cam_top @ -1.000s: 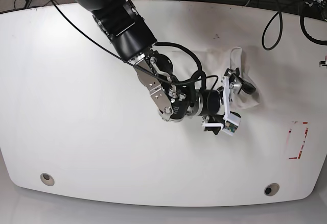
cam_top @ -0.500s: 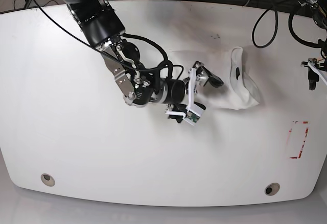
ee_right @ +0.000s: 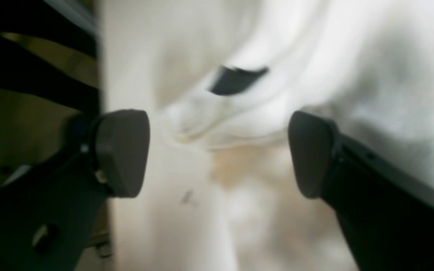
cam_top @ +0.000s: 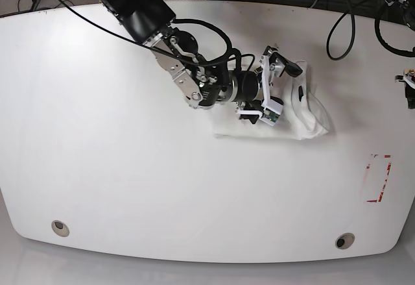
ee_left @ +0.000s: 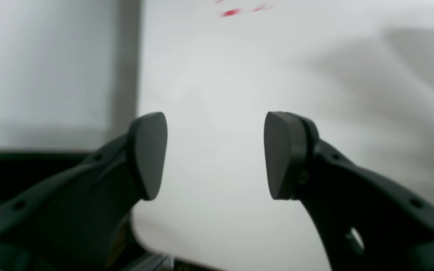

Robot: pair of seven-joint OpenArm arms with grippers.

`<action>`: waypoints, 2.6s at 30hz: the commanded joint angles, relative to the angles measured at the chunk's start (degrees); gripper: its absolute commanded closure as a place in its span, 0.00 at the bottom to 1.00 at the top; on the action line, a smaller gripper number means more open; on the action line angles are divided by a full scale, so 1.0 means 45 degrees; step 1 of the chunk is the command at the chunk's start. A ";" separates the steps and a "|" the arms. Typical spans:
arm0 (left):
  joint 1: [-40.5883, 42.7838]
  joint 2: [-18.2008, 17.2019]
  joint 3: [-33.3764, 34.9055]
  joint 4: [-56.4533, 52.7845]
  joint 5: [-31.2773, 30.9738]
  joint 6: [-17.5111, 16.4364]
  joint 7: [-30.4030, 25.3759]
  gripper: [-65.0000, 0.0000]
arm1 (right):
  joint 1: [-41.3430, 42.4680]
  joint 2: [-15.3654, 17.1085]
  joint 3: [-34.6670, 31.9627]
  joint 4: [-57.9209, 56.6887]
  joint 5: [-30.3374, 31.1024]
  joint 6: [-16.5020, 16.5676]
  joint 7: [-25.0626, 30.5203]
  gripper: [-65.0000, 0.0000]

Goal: Fold the T-shirt properly

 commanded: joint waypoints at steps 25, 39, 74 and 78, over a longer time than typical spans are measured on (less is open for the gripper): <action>-0.0094 -0.0203 0.0914 0.0329 -0.0157 0.0070 -0.0238 0.42 | 0.3356 -0.1403 -0.0059 -0.2484 0.0417 -0.0342 0.1772 0.15; -0.0074 0.2102 0.4450 0.1345 -0.0157 0.0070 0.0114 0.42 | 0.1285 0.1234 0.2637 0.1677 0.0359 -0.0655 0.0424 0.35; -0.0035 0.4212 0.8357 -0.0961 -0.0117 0.0070 0.1169 0.42 | 0.0816 0.1508 0.3125 -0.3735 -0.1458 -0.0538 0.5405 0.86; -0.0465 0.3567 0.8357 -0.2094 -0.0137 0.0070 0.0797 0.42 | 0.0757 0.1332 0.3144 -0.4633 -0.2161 -0.0538 0.5737 0.86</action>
